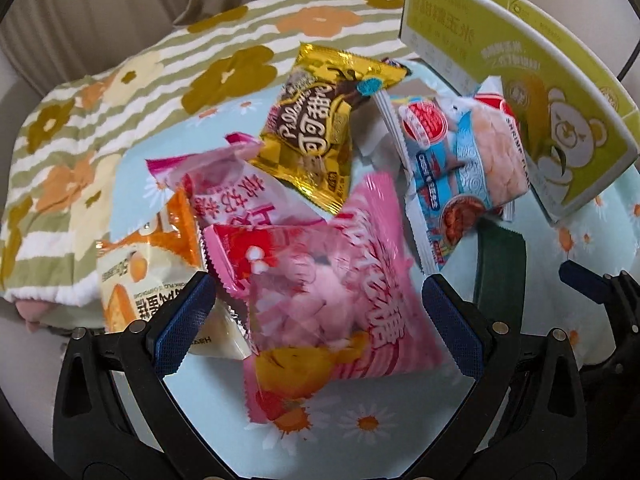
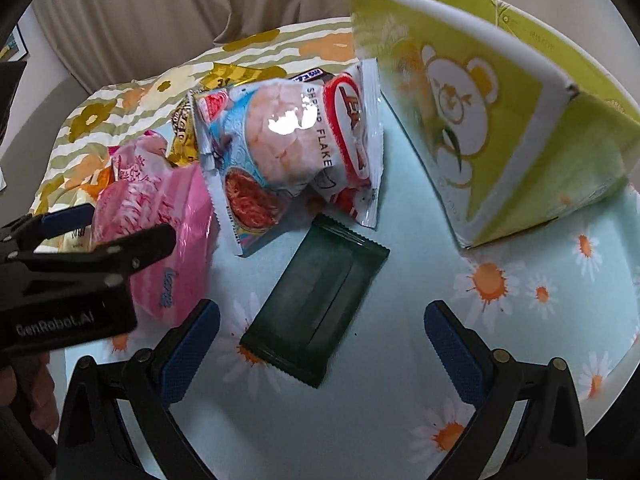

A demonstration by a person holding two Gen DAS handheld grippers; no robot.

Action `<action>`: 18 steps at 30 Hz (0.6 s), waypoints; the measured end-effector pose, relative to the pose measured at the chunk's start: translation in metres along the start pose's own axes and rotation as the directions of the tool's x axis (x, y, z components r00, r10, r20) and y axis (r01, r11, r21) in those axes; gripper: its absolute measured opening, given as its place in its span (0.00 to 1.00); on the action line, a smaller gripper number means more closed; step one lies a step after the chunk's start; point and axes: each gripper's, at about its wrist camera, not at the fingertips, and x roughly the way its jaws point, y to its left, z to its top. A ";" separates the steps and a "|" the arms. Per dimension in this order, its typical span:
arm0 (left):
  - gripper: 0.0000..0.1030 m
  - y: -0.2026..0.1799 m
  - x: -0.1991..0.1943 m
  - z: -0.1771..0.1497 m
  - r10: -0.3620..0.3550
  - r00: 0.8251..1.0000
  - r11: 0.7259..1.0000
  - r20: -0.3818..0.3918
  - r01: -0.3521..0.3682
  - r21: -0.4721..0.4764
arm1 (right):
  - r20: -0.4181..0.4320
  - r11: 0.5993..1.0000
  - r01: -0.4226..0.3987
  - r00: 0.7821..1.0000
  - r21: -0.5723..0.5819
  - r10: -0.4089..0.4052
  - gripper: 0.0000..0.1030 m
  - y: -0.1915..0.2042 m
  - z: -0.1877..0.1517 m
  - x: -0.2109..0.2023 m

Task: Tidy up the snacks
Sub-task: 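Grasp a pink candy bag with the left tool while the right tool grasps a dark green packet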

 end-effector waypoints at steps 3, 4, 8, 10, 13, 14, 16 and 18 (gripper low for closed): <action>0.99 0.001 0.006 -0.001 -0.005 1.000 1.000 -0.019 0.005 -0.007 | 0.003 1.000 0.011 1.000 -0.006 -0.011 0.95 0.000 0.000 0.002; 0.97 0.001 0.009 -0.001 -0.020 0.999 1.000 -0.034 0.019 -0.019 | 0.002 1.000 0.013 1.000 -0.005 -0.013 0.95 -0.001 -0.001 0.003; 0.82 0.006 0.024 -0.003 -0.070 0.994 0.996 -0.089 0.064 -0.062 | 0.004 1.000 0.018 1.000 0.004 -0.018 0.91 -0.002 0.002 0.008; 0.80 0.006 0.025 -0.004 -0.085 0.993 0.994 -0.087 0.078 -0.079 | 0.005 1.000 0.019 1.000 0.011 -0.019 0.89 -0.003 0.003 0.010; 0.76 0.007 0.025 -0.003 -0.096 0.992 0.992 -0.087 0.088 -0.091 | 0.003 1.000 0.020 1.000 0.023 -0.020 0.84 -0.005 0.004 0.011; 0.75 0.008 0.025 -0.003 -0.098 0.991 0.992 -0.088 0.089 -0.093 | 0.003 1.000 0.019 1.000 0.025 -0.019 0.84 -0.004 0.005 0.012; 0.73 0.008 0.024 -0.004 -0.103 0.991 0.990 -0.085 0.094 -0.103 | 0.003 0.999 0.018 1.000 0.026 -0.018 0.82 -0.007 0.006 0.014; 0.73 0.011 0.023 -0.004 -0.115 0.990 0.988 -0.081 0.105 -0.115 | 0.009 1.000 0.024 1.000 0.019 -0.024 0.75 -0.005 0.006 0.015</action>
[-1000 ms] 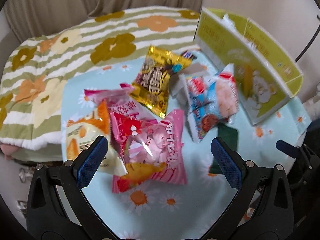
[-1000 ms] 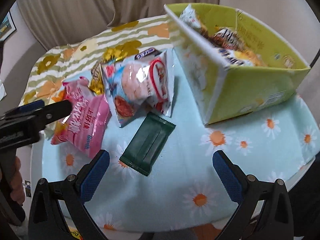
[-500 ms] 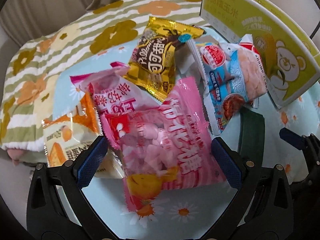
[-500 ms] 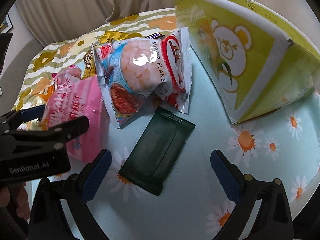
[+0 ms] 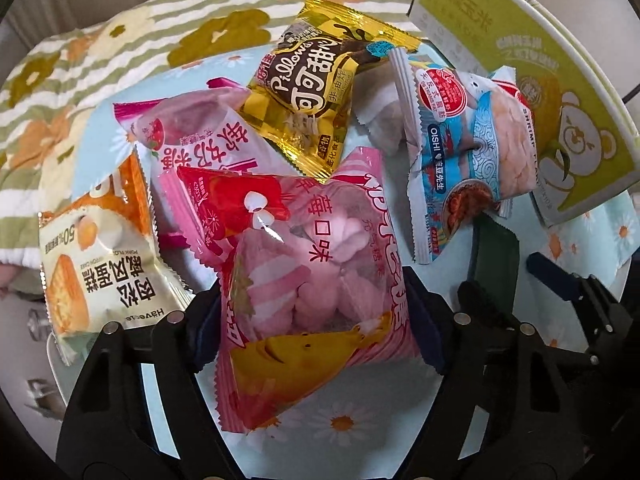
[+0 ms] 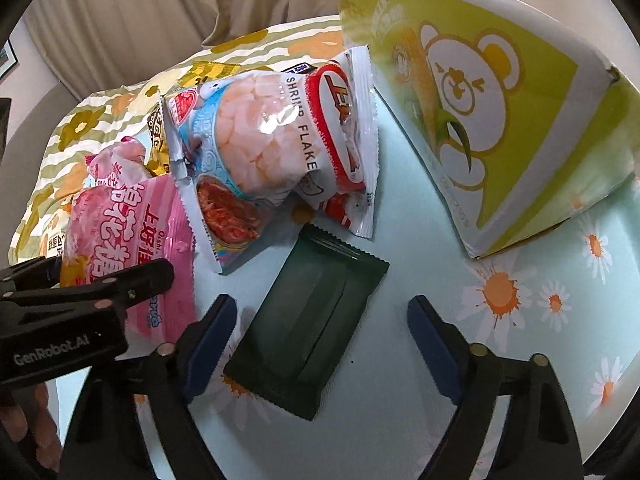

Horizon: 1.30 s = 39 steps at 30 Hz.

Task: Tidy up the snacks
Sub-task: 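Grasp a pink candy bag with the left tool while the right tool grasps a dark green packet, then carry the pink bag and green packet over the box and release them inside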

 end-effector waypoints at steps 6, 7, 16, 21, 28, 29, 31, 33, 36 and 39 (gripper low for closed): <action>0.71 0.004 -0.005 -0.004 -0.010 1.000 1.000 0.005 0.010 -0.016 | 0.020 0.998 0.040 0.999 -0.057 -0.039 0.65 0.013 0.001 0.004; 0.71 0.005 -0.007 -0.005 -0.009 1.000 1.000 0.008 0.009 -0.020 | 0.023 0.997 0.045 0.999 -0.069 -0.044 0.63 0.016 0.002 0.005; 0.71 0.007 -0.017 -0.009 -0.013 1.000 0.999 0.022 0.014 -0.042 | 0.028 0.992 0.033 0.999 -0.122 -0.030 0.48 0.024 0.001 0.006; 0.71 0.006 -0.022 -0.011 -0.011 0.999 0.999 0.038 0.013 -0.045 | 0.030 0.996 0.006 1.000 -0.094 -0.004 0.48 0.018 0.001 0.000; 0.71 0.006 -0.039 -0.017 -0.008 0.998 0.998 0.065 0.012 -0.055 | 0.060 0.996 -0.008 0.998 -0.086 0.013 0.48 0.007 -0.001 -0.023; 0.71 0.006 -0.043 -0.018 -0.005 0.997 0.998 0.071 0.009 -0.057 | 0.063 0.996 -0.009 0.998 -0.086 0.015 0.48 0.008 0.001 -0.026; 0.71 0.008 -0.054 -0.021 -0.002 0.997 0.998 0.082 0.008 -0.068 | 0.080 0.995 -0.008 0.997 -0.095 0.016 0.48 0.008 0.002 -0.036; 0.71 0.009 -0.065 -0.026 -0.003 0.995 0.997 0.097 0.011 -0.080 | 0.093 0.994 -0.009 0.996 -0.105 0.019 0.48 0.008 0.004 -0.046; 0.71 0.013 -0.083 -0.030 -0.004 0.992 0.995 0.126 0.016 -0.094 | 0.117 0.994 -0.017 0.993 -0.109 0.030 0.48 0.009 0.011 -0.063; 0.71 0.014 -0.105 -0.027 0.000 0.985 0.995 0.173 0.017 -0.096 | 0.146 0.993 -0.028 0.988 -0.114 0.045 0.48 0.010 0.018 -0.082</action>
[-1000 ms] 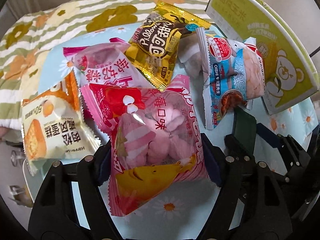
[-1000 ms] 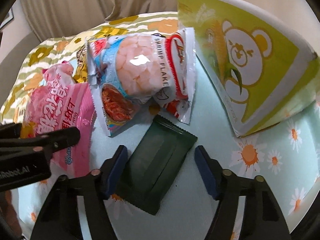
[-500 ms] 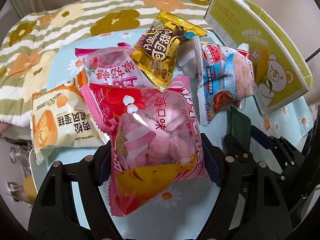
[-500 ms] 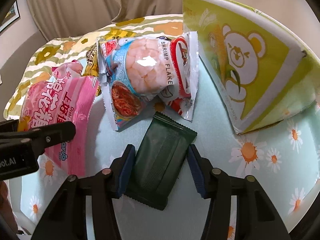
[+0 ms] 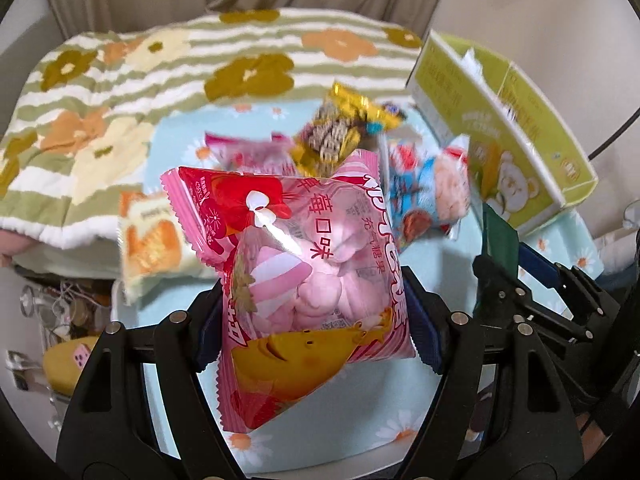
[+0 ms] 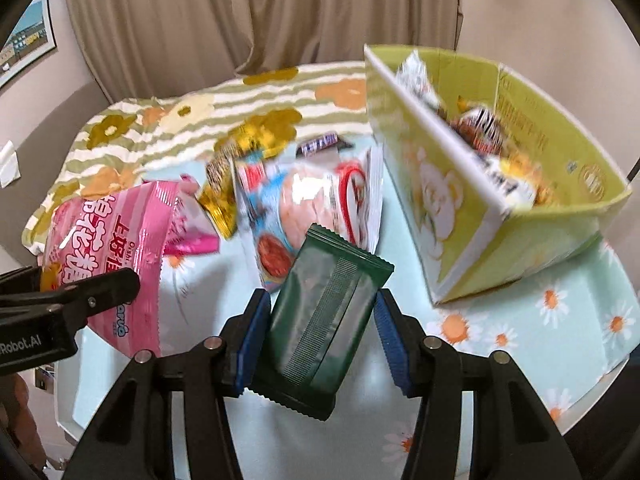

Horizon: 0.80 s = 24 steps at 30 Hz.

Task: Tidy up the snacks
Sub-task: 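Carry the pink bag and green packet over the box and release them inside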

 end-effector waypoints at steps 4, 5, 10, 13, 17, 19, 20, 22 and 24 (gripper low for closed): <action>0.71 -0.001 -0.026 0.017 -0.012 0.997 1.000 0.071 0.012 -0.005 | 0.044 0.999 -0.040 0.998 -0.012 0.040 0.48 0.000 0.022 -0.027; 0.71 -0.003 -0.034 0.022 -0.014 0.996 1.000 0.092 0.015 -0.006 | 0.053 0.999 -0.045 0.998 -0.016 0.046 0.48 0.000 0.026 -0.031; 0.71 -0.014 -0.057 0.043 -0.016 0.988 1.000 0.155 0.018 -0.010 | 0.111 0.994 -0.099 0.988 -0.036 0.103 0.48 -0.014 0.057 -0.058; 0.71 -0.030 -0.067 0.058 -0.022 0.982 1.000 0.188 0.023 0.000 | 0.141 0.991 -0.120 0.982 -0.053 0.126 0.48 -0.029 0.076 -0.070; 0.71 -0.061 -0.072 0.074 -0.018 0.976 1.000 0.217 0.016 0.011 | 0.167 0.986 -0.145 0.973 -0.078 0.157 0.48 -0.059 0.099 -0.082; 0.71 -0.085 -0.072 0.083 -0.016 0.973 1.000 0.230 0.014 0.011 | 0.183 0.984 -0.149 0.969 -0.098 0.165 0.48 -0.081 0.111 -0.087; 0.71 -0.094 -0.070 0.086 -0.020 0.973 1.000 0.232 0.018 0.012 | 0.190 0.983 -0.152 0.967 -0.104 0.169 0.48 -0.092 0.116 -0.089; 0.71 -0.123 -0.065 0.096 -0.030 0.971 1.000 0.238 0.027 0.013 | 0.199 0.981 -0.155 0.964 -0.113 0.175 0.48 -0.110 0.125 -0.092; 0.71 -0.150 -0.056 0.105 -0.039 0.971 0.999 0.237 0.035 0.022 | 0.206 0.979 -0.157 0.962 -0.128 0.181 0.48 -0.135 0.137 -0.093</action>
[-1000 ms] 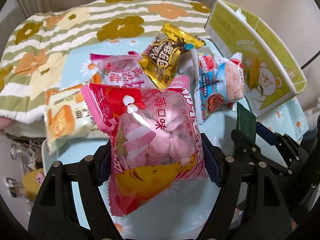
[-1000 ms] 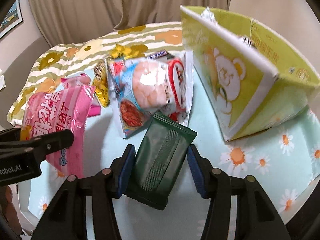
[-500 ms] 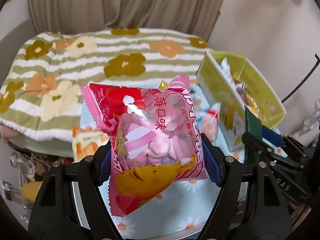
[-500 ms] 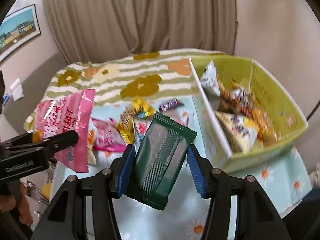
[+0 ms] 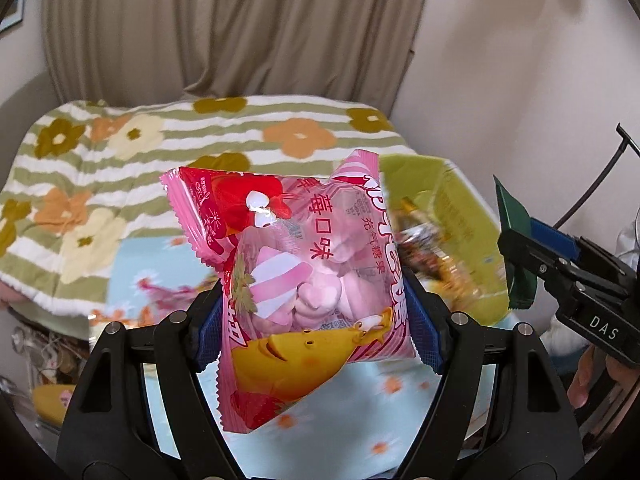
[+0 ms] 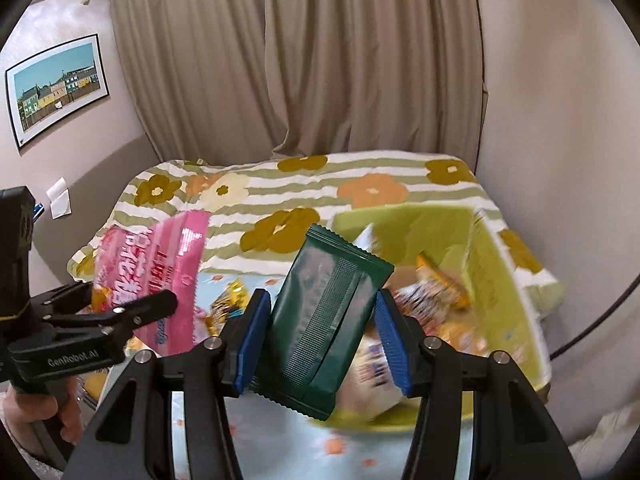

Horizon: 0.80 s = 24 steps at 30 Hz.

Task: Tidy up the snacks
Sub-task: 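Carry the pink bag and green packet over the box and release them inside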

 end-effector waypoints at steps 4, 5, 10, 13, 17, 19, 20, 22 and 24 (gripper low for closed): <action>0.71 -0.053 0.029 0.016 -0.022 1.000 1.000 -0.016 0.022 0.000 | 0.001 1.000 -0.007 1.000 -0.013 0.007 0.48 -0.048 0.011 -0.004; 0.71 -0.062 0.036 0.019 -0.027 0.999 1.000 -0.022 0.027 -0.003 | -0.007 1.000 -0.011 1.000 -0.015 0.011 0.48 -0.059 0.013 -0.003; 0.72 -0.108 0.078 0.030 -0.036 0.996 0.999 -0.087 0.034 -0.018 | -0.047 0.999 -0.033 0.998 0.005 0.034 0.48 -0.103 0.014 0.006; 0.72 -0.125 0.105 0.033 -0.021 0.990 1.000 -0.141 0.019 -0.016 | -0.072 0.998 -0.044 0.996 0.034 0.047 0.48 -0.124 0.011 0.017; 0.72 -0.135 0.127 0.028 -0.003 0.980 1.000 -0.200 0.002 -0.008 | -0.097 0.995 -0.063 0.993 0.079 0.071 0.48 -0.145 0.010 0.026; 0.79 -0.139 0.137 0.027 0.009 0.976 1.000 -0.220 -0.008 0.005 | -0.106 0.994 -0.066 0.992 0.083 0.075 0.48 -0.148 0.009 0.030; 0.86 -0.141 0.140 0.026 0.012 0.973 1.000 -0.230 -0.008 0.018 | -0.107 0.994 -0.065 0.991 0.083 0.074 0.48 -0.149 0.008 0.031; 0.99 -0.147 0.147 0.026 0.044 0.968 0.998 -0.248 -0.030 0.057 | -0.115 0.994 -0.065 0.991 0.089 0.075 0.48 -0.151 0.007 0.033; 1.00 -0.149 0.148 0.022 0.061 0.967 0.995 -0.246 -0.038 0.096 | -0.123 0.994 -0.067 0.989 0.091 0.078 0.48 -0.154 0.007 0.036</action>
